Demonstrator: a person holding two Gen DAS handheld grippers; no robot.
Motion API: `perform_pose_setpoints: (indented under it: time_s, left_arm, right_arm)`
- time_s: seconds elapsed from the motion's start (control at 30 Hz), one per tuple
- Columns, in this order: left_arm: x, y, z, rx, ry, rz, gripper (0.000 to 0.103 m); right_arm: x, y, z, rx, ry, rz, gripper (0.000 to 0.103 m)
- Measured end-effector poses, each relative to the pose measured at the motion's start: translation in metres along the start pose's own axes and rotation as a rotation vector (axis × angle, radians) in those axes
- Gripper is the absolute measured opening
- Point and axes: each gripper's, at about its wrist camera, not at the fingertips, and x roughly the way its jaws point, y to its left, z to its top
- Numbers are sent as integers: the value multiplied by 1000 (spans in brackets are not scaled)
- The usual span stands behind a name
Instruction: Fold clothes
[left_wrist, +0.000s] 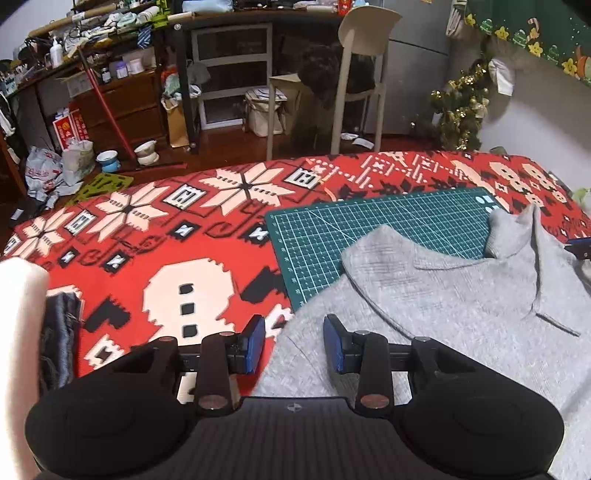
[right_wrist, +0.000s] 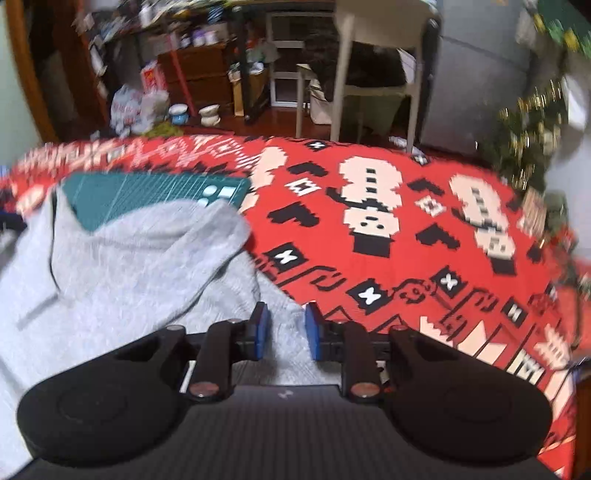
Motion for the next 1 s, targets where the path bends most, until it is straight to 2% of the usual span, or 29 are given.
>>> perform_pose_setpoints:
  time_s: [0.03,0.07,0.17,0.3,0.4,0.5,0.57,0.6,0.73,0.83,1.0]
  left_arm:
    - [0,0,-1,-2,-4,-7,29]
    - [0,0,-2,-9,-9,-20,8]
    - [-4,-6,-2,26,-31,32,5]
    - [-10,-4,0,11,-80,94,5]
    - [-5,3,3,-13,-69,109,5]
    - [0,5,4,-19,-36,85,6]
    - [-4,6,5,-13,-33,72,14]
    - [-7,8,6,-15,-39,65,14]
    - [-25,15,18,-10,-80,14,17]
    - [-24,7,32,49,-93,-30,28]
    - [3,-10,45,141,-58,-125,30]
  right_arm:
    - [0,4,0,-23,-1,-14,8]
    - [0,7,1,-35,-2,-29,7]
    - [-1,8,6,-38,-21,-86,6]
    - [1,-4,15,11,-49,-139,5]
    - [6,-11,18,28,-48,-142,5]
    - [11,-17,17,51,-34,-114,10]
    - [7,-19,15,63,-41,-102,13]
    - [2,-19,16,62,-52,-97,20]
    - [-22,-23,26,35,-107,-17,25]
    - [-24,-16,42,-49,-120,48,29]
    - [5,5,64,-210,-80,139,33]
